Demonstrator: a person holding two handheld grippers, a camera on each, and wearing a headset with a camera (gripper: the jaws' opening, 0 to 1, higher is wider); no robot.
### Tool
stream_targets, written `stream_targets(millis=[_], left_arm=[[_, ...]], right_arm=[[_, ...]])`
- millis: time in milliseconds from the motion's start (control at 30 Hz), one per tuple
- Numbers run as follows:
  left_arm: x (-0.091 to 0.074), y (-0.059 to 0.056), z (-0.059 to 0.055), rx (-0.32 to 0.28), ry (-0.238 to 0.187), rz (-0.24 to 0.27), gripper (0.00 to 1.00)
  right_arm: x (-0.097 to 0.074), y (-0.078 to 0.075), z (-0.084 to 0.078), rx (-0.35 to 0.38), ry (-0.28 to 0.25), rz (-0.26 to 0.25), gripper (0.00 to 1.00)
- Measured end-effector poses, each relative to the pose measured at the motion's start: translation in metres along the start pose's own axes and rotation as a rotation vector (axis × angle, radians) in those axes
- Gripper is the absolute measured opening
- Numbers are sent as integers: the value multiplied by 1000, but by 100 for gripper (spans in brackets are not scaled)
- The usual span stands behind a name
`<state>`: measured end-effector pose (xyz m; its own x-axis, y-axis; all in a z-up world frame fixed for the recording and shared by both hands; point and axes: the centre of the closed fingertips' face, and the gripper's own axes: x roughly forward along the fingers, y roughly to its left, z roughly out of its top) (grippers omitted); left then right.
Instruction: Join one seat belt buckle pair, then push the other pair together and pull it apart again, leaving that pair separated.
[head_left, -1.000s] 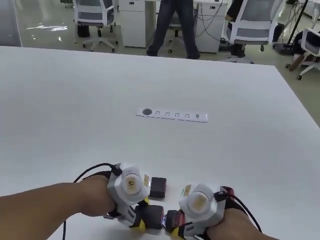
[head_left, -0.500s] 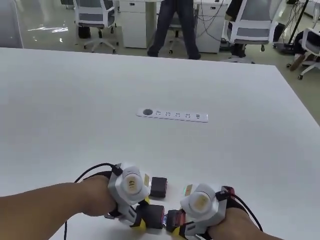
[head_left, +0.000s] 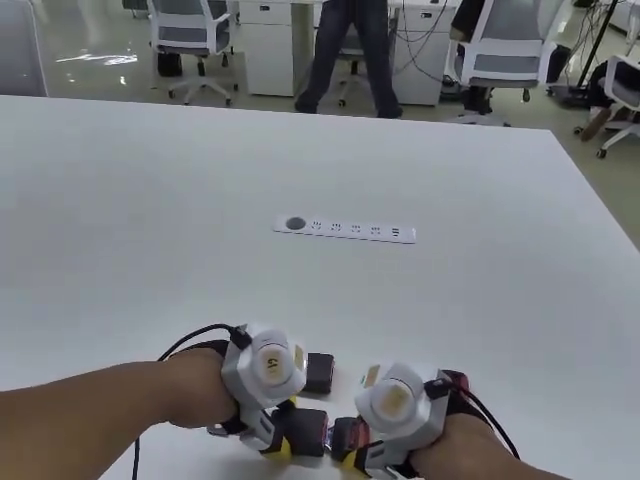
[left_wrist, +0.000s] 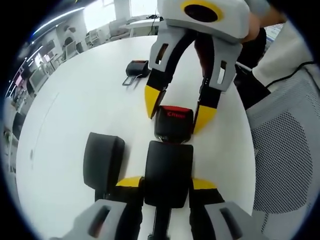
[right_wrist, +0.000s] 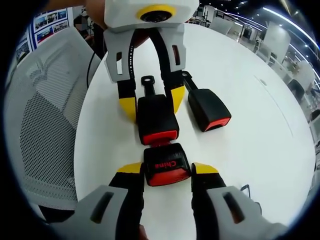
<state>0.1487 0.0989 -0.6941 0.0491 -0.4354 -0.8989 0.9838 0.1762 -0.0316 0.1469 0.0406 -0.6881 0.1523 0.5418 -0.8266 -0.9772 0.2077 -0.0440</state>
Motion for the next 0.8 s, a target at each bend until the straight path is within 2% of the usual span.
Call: stream_targets(millis=[133, 233, 267, 300, 333, 400, 433, 533, 600, 633, 733, 800], left_arm=[[-4, 0, 8, -4, -37, 18, 38], [-12, 2, 10, -7, -46, 24, 40], [-17, 6, 13, -29, -54, 37, 41], [-19, 7, 14, -31, -59, 39, 41], [-26, 8, 20, -23, -77, 48, 41], [-27, 21, 18, -24, -76, 70, 40], [-29, 26, 18, -27, -74, 83, 40], [-34, 33, 21, -36, -80, 96, 40], [-36, 45, 19, -36, -82, 106, 40], [-36, 46, 19, -37, -84, 112, 40], [-32, 55, 18, -27, -62, 116, 42], [-33, 60, 22, -18, -56, 121, 43]], right_arm=[[-9, 1, 7, 24, -32, 3, 34], [-15, 2, 12, 24, -57, 21, 32], [-18, 1, 14, 26, -64, 21, 32], [-16, -2, 13, 23, -72, 20, 31], [-19, -5, 15, 21, -83, 19, 31], [-25, -9, 19, 11, -89, 18, 31], [-26, -12, 18, 3, -92, 19, 31], [-31, -21, 13, 0, -86, 2, 31], [-34, -29, 6, 14, -81, -12, 31], [-35, -33, 4, 20, -79, -18, 31], [-41, -43, -5, 32, -76, -32, 30], [-44, -51, -13, 15, -60, -49, 30]])
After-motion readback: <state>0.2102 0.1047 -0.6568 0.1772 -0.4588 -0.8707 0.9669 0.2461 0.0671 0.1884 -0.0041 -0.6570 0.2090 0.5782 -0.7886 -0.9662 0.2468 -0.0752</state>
